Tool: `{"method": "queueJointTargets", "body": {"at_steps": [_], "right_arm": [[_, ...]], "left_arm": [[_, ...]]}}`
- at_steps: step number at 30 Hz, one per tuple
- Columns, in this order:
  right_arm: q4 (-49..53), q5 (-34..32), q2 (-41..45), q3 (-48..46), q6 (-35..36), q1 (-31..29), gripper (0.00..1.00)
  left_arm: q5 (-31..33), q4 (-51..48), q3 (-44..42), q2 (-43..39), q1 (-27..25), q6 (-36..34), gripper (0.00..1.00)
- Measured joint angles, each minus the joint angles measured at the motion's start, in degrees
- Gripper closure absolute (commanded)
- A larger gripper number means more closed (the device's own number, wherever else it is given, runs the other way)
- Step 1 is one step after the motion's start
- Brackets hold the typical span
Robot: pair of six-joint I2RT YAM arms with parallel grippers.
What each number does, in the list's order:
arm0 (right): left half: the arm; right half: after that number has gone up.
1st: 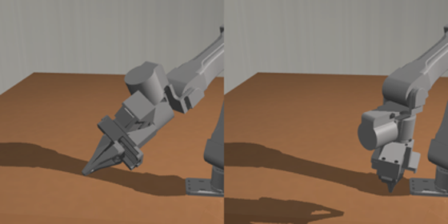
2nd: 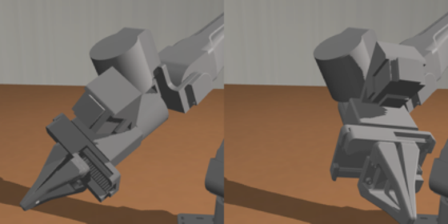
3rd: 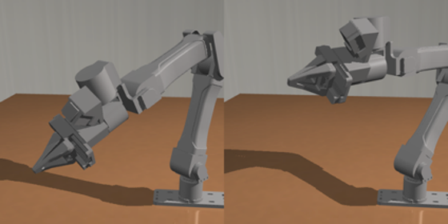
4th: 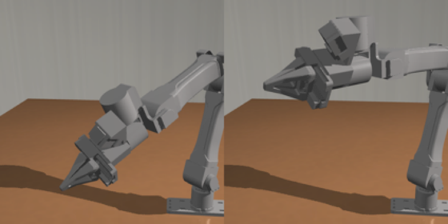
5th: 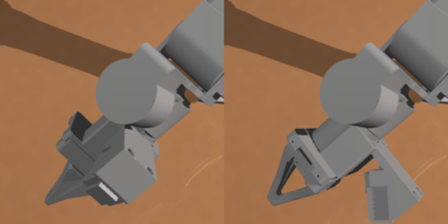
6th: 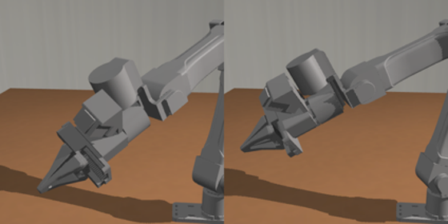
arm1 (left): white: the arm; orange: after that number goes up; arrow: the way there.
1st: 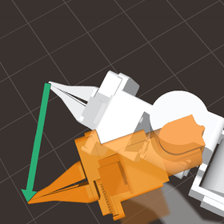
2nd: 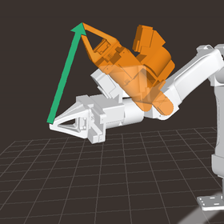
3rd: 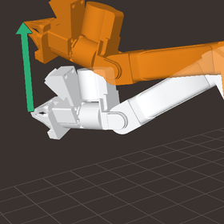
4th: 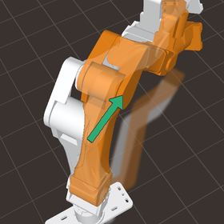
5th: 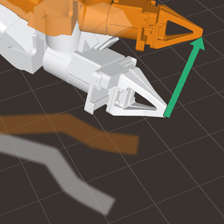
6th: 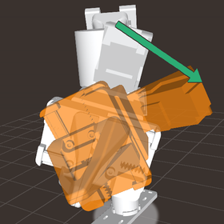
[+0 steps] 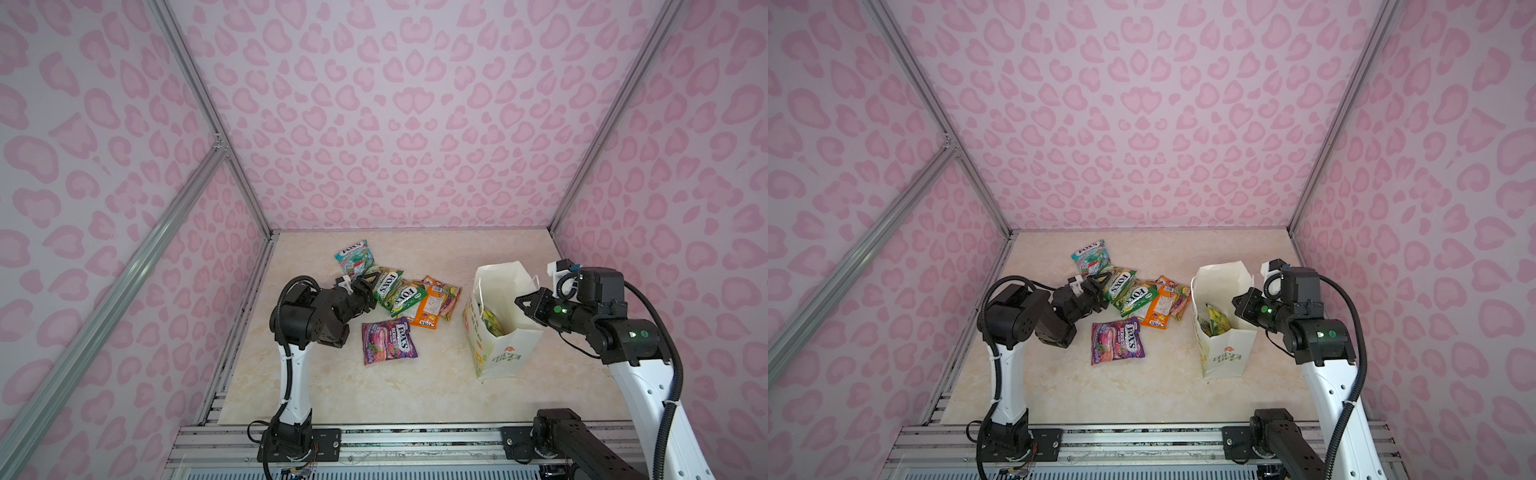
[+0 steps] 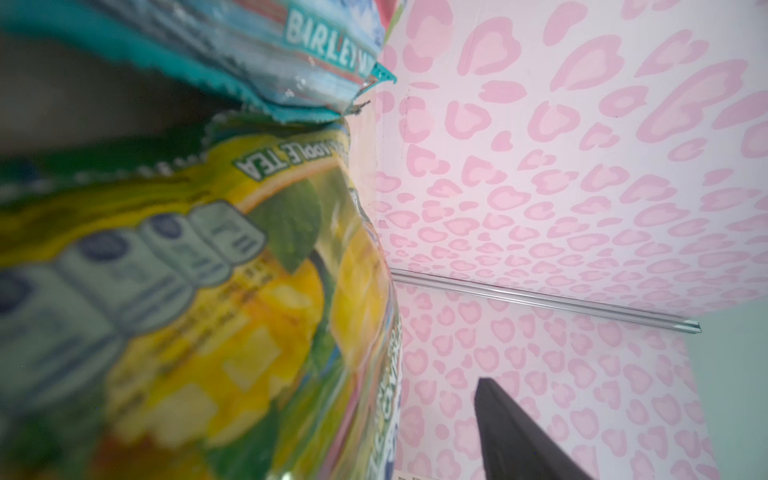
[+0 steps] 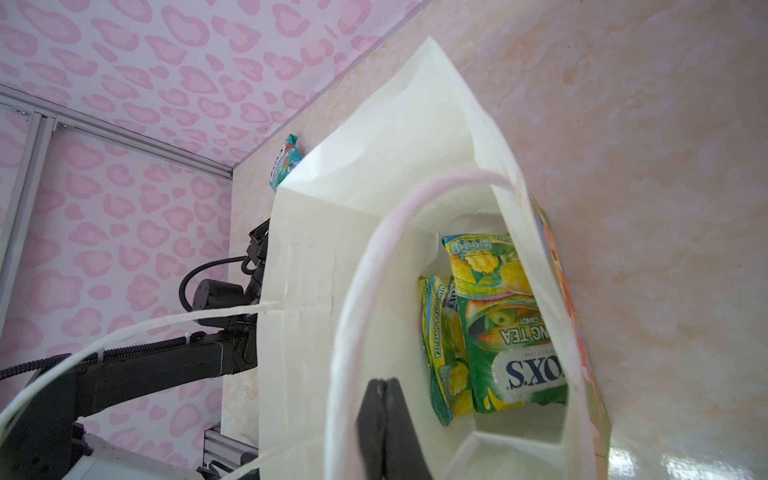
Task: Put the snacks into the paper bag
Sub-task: 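Lift the yellow-green Spring Tea bag up from the pile with the left gripper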
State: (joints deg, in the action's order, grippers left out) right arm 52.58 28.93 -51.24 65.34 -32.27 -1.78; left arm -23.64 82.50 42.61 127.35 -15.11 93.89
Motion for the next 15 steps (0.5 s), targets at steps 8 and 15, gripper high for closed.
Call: {"method": "queueJointTargets", "body": {"at_steps": [8,15], "right_arm": [[0.9,0.0,0.5,0.4,0.0,0.0,1.00],[1.6,0.0,0.8,1.0,-0.1,0.0,1.00]], "left_arm": [[1.4,4.4,2.4,4.3,0.0,4.2,0.51],[2.3,5.9,2.3,4.5,0.0,6.2,0.75]]}}
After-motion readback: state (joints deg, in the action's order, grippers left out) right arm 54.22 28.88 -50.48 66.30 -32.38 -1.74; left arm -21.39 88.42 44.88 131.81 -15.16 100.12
